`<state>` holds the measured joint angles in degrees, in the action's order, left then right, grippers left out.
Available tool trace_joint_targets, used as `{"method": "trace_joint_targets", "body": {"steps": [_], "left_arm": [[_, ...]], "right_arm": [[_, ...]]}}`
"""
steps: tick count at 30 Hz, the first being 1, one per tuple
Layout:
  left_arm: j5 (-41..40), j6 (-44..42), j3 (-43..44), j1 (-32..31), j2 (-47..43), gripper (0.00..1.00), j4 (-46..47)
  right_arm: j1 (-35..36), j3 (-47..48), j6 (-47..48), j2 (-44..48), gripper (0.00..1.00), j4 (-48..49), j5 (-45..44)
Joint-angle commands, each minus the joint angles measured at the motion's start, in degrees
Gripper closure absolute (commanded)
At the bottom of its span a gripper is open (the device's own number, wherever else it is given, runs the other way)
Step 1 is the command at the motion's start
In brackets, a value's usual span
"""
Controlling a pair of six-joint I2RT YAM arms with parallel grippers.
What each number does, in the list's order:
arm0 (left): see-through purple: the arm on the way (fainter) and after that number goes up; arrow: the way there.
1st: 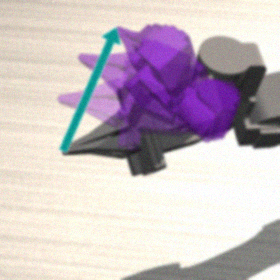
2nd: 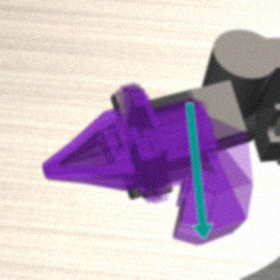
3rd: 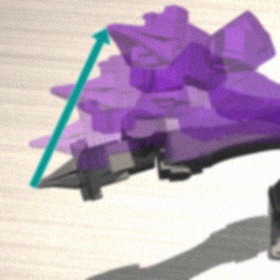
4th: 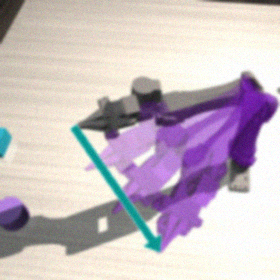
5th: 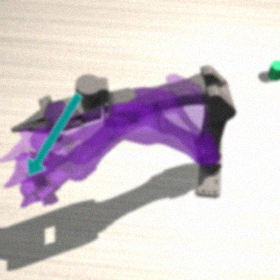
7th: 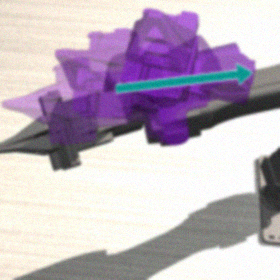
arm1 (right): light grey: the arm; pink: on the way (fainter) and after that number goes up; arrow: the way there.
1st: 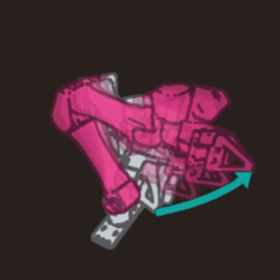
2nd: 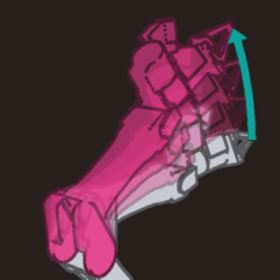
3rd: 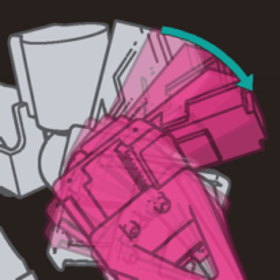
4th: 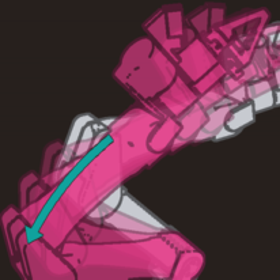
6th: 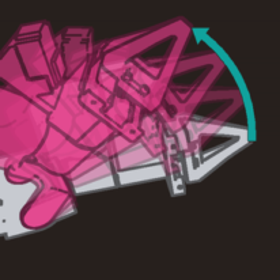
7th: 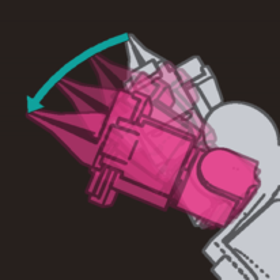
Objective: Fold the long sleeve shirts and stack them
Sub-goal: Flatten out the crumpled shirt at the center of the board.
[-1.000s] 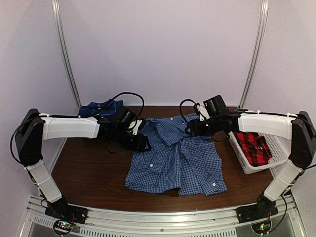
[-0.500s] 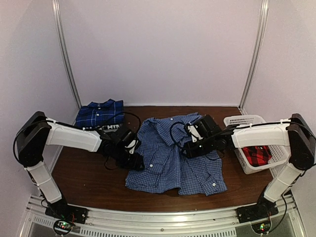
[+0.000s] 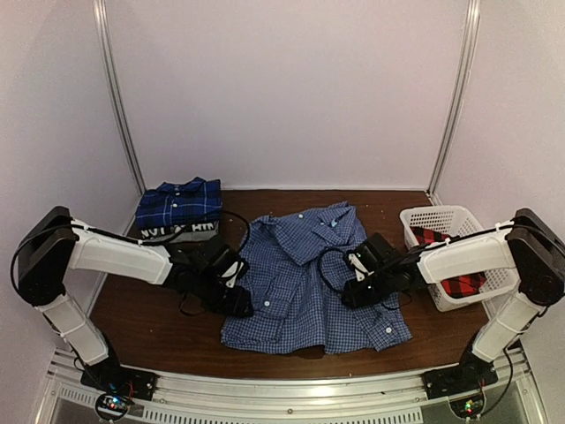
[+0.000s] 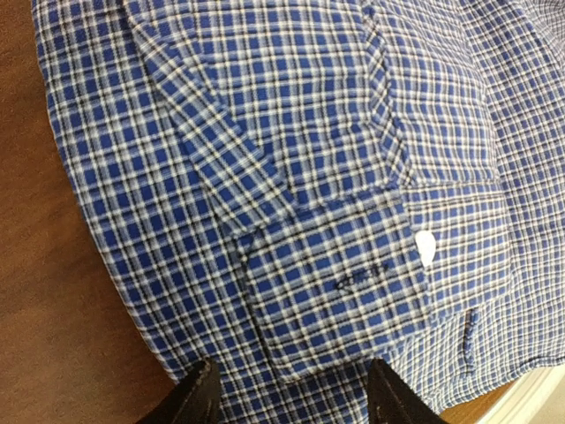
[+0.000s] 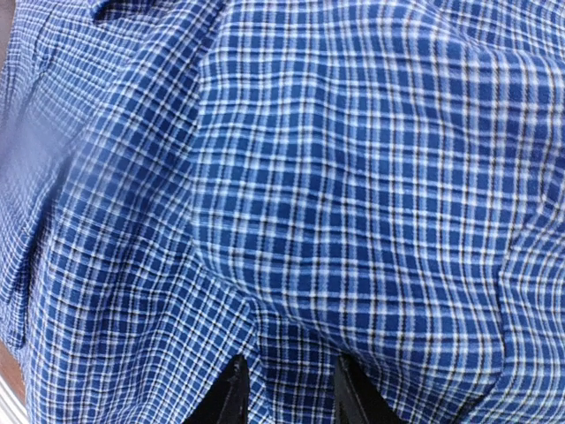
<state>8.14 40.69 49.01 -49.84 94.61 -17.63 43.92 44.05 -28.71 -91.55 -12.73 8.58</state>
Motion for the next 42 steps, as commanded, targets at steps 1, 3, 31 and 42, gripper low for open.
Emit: {"method": "trace_joint_targets", "body": {"steps": [1,3,31,42], "left_arm": [[-0.68,2.30,-3.80,-2.55,-1.21,0.42,-7.95],[-0.98,3.28,-4.50,-4.21,-2.19,0.42,-9.30],[-2.85,6.26,4.35,-7.28,-6.28,0.40,-14.19],[-0.89,5.97,5.92,-7.28,-0.05,0.41,-10.92]], "right_arm": [[0.18,-2.83,-1.58,3.09,0.65,-5.36,-3.81],[0.13,-4.21,-2.70,4.62,0.65,-7.76,-5.33],[-2.59,2.83,-1.36,15.88,0.56,-8.35,-4.26],[-2.53,2.89,-0.51,14.47,0.55,-5.80,-3.11]]}}
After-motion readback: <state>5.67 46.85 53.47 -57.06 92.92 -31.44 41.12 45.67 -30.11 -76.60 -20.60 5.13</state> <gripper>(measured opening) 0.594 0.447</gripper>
